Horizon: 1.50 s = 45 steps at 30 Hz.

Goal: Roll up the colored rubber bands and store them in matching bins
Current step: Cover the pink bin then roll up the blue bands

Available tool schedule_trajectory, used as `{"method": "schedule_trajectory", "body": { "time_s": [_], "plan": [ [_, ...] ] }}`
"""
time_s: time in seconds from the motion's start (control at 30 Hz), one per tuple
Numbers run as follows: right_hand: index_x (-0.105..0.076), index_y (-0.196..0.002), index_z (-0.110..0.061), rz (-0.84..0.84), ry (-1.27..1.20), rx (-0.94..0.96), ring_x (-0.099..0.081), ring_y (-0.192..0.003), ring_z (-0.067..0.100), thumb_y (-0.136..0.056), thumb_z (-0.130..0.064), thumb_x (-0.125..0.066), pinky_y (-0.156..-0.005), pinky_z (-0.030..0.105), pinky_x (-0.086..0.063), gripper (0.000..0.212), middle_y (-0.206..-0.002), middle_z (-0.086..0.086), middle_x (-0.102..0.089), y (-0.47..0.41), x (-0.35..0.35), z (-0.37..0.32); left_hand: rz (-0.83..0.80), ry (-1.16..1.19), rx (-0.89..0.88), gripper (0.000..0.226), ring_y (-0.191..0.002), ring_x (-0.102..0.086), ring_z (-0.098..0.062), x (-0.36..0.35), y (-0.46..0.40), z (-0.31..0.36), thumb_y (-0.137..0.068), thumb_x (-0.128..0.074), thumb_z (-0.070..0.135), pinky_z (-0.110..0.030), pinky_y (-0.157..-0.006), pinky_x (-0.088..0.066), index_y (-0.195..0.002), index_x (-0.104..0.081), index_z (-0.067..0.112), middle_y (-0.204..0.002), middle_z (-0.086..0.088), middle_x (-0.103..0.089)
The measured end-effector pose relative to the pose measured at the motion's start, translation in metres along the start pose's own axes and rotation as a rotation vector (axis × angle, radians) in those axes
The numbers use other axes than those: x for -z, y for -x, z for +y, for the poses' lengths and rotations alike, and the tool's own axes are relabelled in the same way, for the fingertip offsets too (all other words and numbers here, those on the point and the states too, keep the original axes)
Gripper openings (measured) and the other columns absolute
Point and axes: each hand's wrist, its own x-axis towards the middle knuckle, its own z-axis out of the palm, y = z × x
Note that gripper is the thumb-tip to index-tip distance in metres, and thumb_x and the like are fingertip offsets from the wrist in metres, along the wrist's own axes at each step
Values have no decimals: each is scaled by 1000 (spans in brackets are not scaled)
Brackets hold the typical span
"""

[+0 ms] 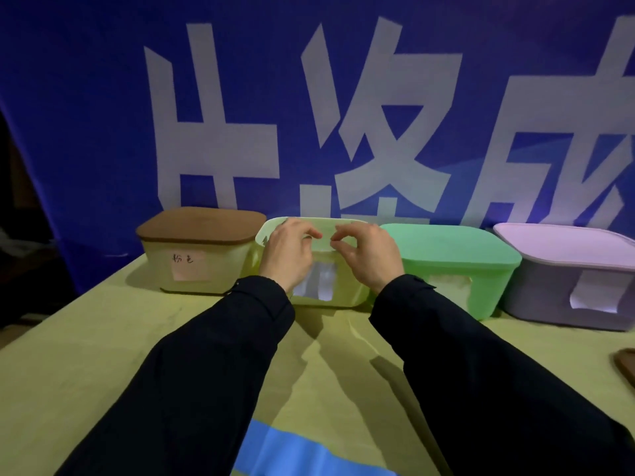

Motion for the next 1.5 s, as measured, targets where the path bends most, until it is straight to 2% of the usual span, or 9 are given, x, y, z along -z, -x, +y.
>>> {"method": "schedule_trajectory", "body": {
  "time_s": [0.17,0.43,0.57,0.67,0.77,0.93,1.1,1.27,1.5],
  "plan": [
    [-75,-96,-30,-29,-9,50,-64,-98,17,-91,-35,-65,-78,37,-54,12,-99,-10,-74,23,17,-19,-1,14,37,28,-110,-60,-19,20,27,9,-97,-52,3,-32,-99,-46,-99,-75,18,-113,-1,-66],
    [-78,-94,-18,-609,-46,106,-64,-82,15,-89,-23,-70,-70,24,-41,10,-93,-2,-75,89,29,-77,-160,-66,205,21,-96,-63,-21,55,102,21,-95,-56,9,-29,-85,-47,-107,-73,15,-110,0,-69],
    [-77,-90,-18,-846,-124,47,-67,-68,9,-89,-32,-72,-67,24,-50,15,-71,-9,-71,118,18,-92,-425,-361,359,25,-91,-67,-31,79,139,8,-94,-61,33,-36,-77,-53,-90,-71,10,-91,-10,-73],
    [-75,-93,-18,-920,-173,14,-66,-67,9,-87,-44,-73,-70,27,-54,27,-74,-6,-72,132,15,-103,-712,-616,492,49,-87,-63,-25,104,157,10,-93,-60,58,-33,-70,-49,-93,-65,9,-91,-6,-67],
    [-72,-102,-17,-953,-177,4,-63,-69,12,-87,-43,-73,-67,26,-51,30,-79,-2,-71,145,10,-114,-855,-638,549,46,-81,-60,-20,119,173,10,-86,-70,58,-31,-65,-44,-88,-63,12,-85,-1,-64],
    [-70,-113,-21,-889,-183,-23,-58,-79,11,-84,-33,-78,-73,26,-45,33,-91,-6,-63,160,8,-115,-752,-488,458,7,-93,-60,-19,115,192,10,-90,-72,24,-27,-73,-44,-90,-66,21,-91,4,-64],
    [-72,-111,-19,-861,-220,-101,-56,-80,11,-80,-34,-82,-70,23,-43,35,-86,-9,-60,170,13,-104,-731,-482,511,30,-95,-64,-23,109,195,13,-87,-74,39,-33,-76,-50,-98,-71,11,-100,-6,-71],
    [-66,-116,-21,-870,-383,-191,-58,-75,14,-76,-24,-85,-63,22,-40,44,-82,-5,-62,176,16,-98,-737,-353,393,10,-85,-57,-18,99,197,18,-94,-66,27,-31,-73,-46,-98,-62,19,-99,-2,-65],
    [-73,-94,-10,-576,-876,-322,-62,-69,9,-91,-23,-73,-63,19,-46,13,-79,-4,-70,170,59,-71,-331,565,204,37,-77,-66,-11,82,154,63,-91,-70,3,-27,-73,-55,-123,-58,16,-94,-9,-70]
  ]
}}
